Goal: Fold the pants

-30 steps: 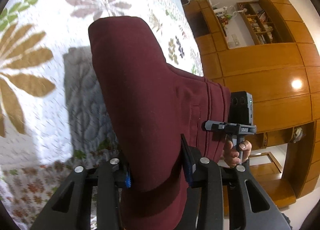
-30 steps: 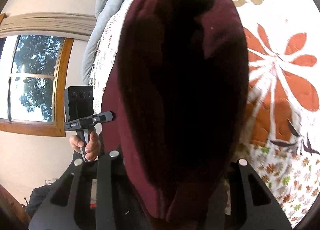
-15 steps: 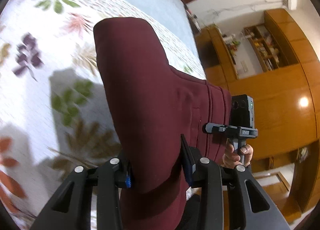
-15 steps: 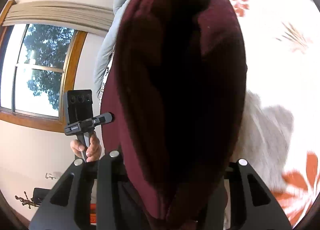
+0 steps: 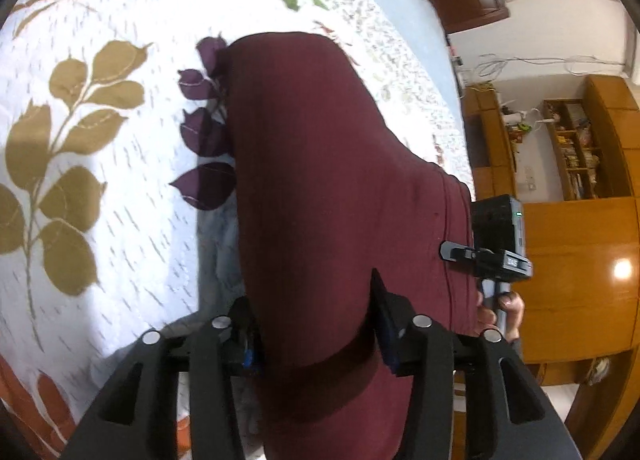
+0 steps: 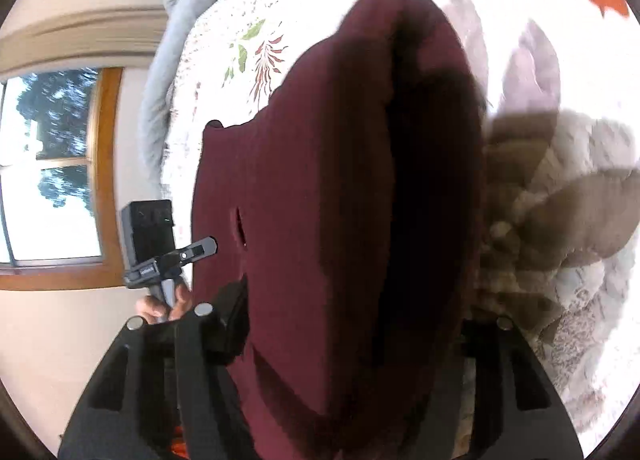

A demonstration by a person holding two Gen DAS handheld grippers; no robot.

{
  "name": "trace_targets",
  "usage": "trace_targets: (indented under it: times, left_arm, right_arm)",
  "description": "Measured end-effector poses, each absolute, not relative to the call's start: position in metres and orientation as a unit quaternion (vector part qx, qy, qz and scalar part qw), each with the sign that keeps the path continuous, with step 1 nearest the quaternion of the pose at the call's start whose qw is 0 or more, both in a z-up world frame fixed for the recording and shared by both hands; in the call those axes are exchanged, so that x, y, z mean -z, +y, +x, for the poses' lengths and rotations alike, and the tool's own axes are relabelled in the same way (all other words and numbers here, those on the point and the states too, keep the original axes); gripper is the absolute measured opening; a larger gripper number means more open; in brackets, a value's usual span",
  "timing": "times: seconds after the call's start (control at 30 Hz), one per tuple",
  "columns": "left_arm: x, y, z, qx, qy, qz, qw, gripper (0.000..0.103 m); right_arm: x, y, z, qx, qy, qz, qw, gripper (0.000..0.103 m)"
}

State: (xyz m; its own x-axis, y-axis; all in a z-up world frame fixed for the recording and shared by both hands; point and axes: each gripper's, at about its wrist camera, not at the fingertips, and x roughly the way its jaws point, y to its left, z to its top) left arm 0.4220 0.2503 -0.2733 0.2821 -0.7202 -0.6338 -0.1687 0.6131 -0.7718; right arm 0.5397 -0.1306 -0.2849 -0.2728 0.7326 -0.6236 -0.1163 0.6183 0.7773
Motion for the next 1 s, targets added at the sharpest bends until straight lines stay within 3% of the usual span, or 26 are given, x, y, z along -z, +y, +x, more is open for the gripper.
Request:
trace_targets:
  times: [0.1,0.2,0.33,0.53,0.57,0.63,0.67,0.73,0.83,0.87,0.9,0.93,1.0]
  left_arm:
    - [0.251,0.257,0.411,0.186,0.559,-0.361,0.723,0.051]
    - [0.212,0.27,0.4,0.159,0.529,-0.327,0.767,0.053]
    - [0.17,0.274,0.406,0.213,0.452,-0.358,0.789,0.063]
    - [0.221,0.246,0.468,0.259,0.458,-0.4,0.75,0.062]
    - [0.244,0.252,0.476,0.233,0.47,-0.414,0.744,0.061]
    - [0.272,0.269,0.476,0.209,0.474,-0.432,0.739,0.036]
    - [0.278,0.274,0.475,0.209,0.464,-0.444,0.738,0.032]
    - [0.288,0.283,0.471,0.207,0.453,-0.458,0.736,0.017]
    - [0.29,0.286,0.467,0.199,0.442,-0.468,0.739,0.018]
    - [0.287,0.287,0.465,0.196,0.438,-0.477,0.737,0.021]
    - [0.279,0.289,0.46,0.194,0.429,-0.481,0.74,0.038]
    - [0.269,0.289,0.454,0.194,0.417,-0.479,0.748,0.053]
    - [0.242,0.28,0.424,0.219,0.392,-0.462,0.765,0.056]
  right_arm:
    - [0.267,-0.147,0.536,-0.374,0.675,0.227,0.594,0.076]
    - [0.242,-0.2,0.555,-0.332,0.64,0.245,0.648,0.075]
    - [0.196,-0.22,0.545,-0.378,0.577,0.275,0.671,0.074]
    - [0.212,-0.127,0.544,-0.408,0.582,0.304,0.634,0.071]
    - [0.224,-0.119,0.549,-0.399,0.586,0.318,0.63,0.062]
    - [0.253,-0.126,0.558,-0.378,0.593,0.341,0.624,0.022]
    - [0.267,-0.135,0.561,-0.37,0.595,0.35,0.621,0.0]
    - [0.281,-0.151,0.558,-0.375,0.597,0.389,0.593,0.0]
    - [0.268,-0.158,0.553,-0.382,0.591,0.373,0.605,0.006]
    - [0.258,-0.157,0.549,-0.386,0.588,0.367,0.609,0.022]
    - [0.249,-0.156,0.544,-0.392,0.582,0.365,0.612,0.044]
    - [0.234,-0.16,0.535,-0.405,0.57,0.365,0.615,0.049]
    - [0.202,-0.165,0.507,-0.446,0.548,0.356,0.611,0.05]
